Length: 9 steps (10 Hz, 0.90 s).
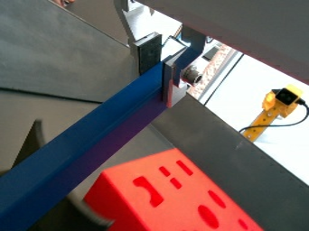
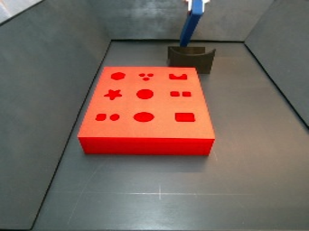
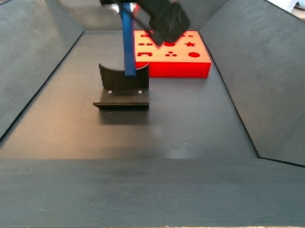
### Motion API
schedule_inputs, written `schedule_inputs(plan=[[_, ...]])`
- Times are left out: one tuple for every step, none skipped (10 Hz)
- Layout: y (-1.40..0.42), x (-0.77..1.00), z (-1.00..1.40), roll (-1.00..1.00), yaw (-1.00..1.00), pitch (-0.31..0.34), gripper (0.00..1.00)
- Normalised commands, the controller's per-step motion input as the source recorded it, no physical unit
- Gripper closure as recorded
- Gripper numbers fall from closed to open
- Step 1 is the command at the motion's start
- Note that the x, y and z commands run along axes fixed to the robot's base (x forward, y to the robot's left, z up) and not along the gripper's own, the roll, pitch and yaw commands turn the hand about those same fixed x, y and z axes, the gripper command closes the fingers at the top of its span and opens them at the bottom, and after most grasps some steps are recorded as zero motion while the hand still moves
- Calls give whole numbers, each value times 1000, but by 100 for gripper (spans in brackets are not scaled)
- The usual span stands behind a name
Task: Pick up the rectangle object. Move up. Place the rectangle object on the fixture. Regrasp the rectangle object. Move to above the board. Insert the rectangle object.
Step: Place the rectangle object on the fixture.
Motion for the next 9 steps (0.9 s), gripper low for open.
schedule_inputs(plan=[[116,116,-1000,-147,-107,-123,100],[108,120,-1000,-115,-67,-120,100],[102,122,-1000,-92,-31,-120,100],[79,111,-870,-81,1,-116,100],[61,91,-698,-73,21,-98,100],[52,77,-548,-60,35,-77,100],[34,66,-418,-67,39,-64,100],[31,62,-337,-64,36,-50,100],[54,57,-312,-46,30,-43,100]])
